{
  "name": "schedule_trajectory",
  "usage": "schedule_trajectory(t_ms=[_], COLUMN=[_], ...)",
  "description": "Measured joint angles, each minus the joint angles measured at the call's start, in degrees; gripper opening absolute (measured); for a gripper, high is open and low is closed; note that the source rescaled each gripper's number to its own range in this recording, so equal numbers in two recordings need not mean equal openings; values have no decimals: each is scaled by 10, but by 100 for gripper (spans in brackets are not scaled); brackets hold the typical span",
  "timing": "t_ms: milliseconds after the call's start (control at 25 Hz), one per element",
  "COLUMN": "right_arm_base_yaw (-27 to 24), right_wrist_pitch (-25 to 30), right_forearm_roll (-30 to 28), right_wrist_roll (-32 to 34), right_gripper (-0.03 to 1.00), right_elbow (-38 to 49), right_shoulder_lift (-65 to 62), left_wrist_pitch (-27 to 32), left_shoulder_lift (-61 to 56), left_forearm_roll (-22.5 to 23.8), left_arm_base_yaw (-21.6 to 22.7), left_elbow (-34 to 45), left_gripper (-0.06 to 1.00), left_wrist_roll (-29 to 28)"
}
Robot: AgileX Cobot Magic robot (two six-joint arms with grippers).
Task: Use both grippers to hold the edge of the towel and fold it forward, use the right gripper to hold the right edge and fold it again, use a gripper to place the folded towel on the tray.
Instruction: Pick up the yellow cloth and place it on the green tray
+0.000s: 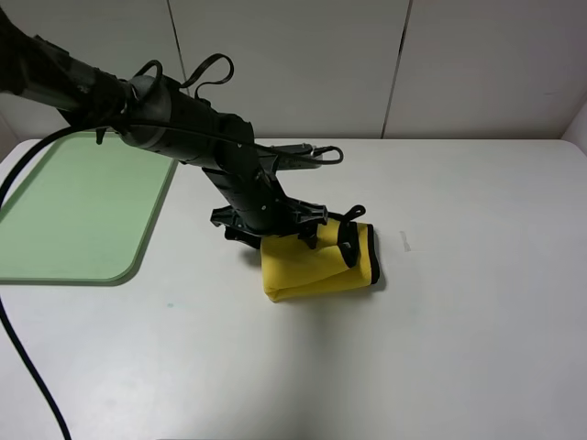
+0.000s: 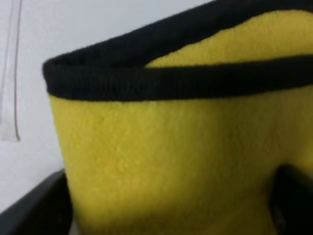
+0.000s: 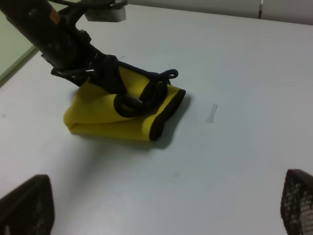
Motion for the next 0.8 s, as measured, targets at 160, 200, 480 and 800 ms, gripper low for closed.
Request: schedule_trajectory(t_ms=[160, 200, 480, 800], right_arm_base_yaw=[0, 0, 0, 0], right_wrist_pitch=[0, 0, 0, 0], right_forearm_roll=[0, 0, 0, 0], right_wrist_roll=[0, 0, 0, 0], right_gripper=[100, 100, 100, 100], right_elbow=[0, 0, 0, 0], right_shoulder_lift=[0, 0, 0, 0], left_wrist_pitch=[4, 7, 14, 18], left_shoulder_lift=[2, 2, 7, 7], left_forearm_roll=[-1, -2, 2, 16], left_arm_base_yaw=[0, 0, -1, -2], left_elbow=[0, 0, 0, 0], left_gripper=[60, 53, 13, 12], left_wrist_roll=[0, 0, 0, -2])
